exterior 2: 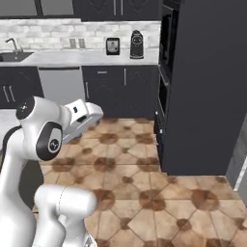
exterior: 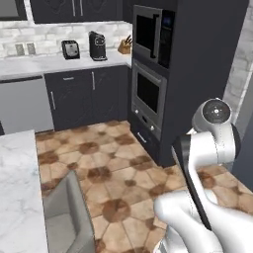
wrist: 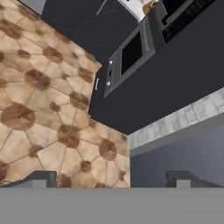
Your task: Retrieve the tupperware and aluminum foil from the cabinet and place them on the dining counter near the plate with cucumber and broccoli to prepare for storing leftovers.
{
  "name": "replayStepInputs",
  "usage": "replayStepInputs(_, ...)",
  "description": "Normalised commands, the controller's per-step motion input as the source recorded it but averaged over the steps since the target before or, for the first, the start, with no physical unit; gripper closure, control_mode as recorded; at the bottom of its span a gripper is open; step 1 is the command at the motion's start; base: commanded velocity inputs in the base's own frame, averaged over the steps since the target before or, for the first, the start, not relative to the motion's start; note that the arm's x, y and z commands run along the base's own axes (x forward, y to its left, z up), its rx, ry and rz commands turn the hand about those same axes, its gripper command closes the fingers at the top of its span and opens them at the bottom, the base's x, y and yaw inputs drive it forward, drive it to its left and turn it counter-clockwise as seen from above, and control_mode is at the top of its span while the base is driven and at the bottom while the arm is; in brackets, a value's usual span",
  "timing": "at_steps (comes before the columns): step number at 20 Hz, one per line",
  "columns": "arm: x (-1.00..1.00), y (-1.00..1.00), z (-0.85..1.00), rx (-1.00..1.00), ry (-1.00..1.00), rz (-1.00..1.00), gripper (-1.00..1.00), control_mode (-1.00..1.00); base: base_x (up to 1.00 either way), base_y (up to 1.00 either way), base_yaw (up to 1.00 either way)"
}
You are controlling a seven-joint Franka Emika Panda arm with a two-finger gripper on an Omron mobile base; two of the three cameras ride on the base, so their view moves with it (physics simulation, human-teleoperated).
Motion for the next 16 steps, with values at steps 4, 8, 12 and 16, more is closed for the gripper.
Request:
replayStepInputs(4, 0.00, 0.00, 0.00, 0.00, 0.00, 0.00, -1.00, 1.00, 1.00, 0.37, 0.01)
replayStepInputs(8, 0.00, 0.00, 0.00, 0.00, 0.00, 0.00, -1.00, 1.00, 1.00, 0.23, 0.23)
replayStepInputs(12, 0.00, 0.00, 0.00, 0.00, 0.00, 0.00, -1.00, 1.00, 1.00, 0.03, 0.36)
replayStepInputs(16, 0.00, 0.00, 0.00, 0.00, 0.00, 0.00, -1.00, 1.00, 1.00, 0.00, 0.36)
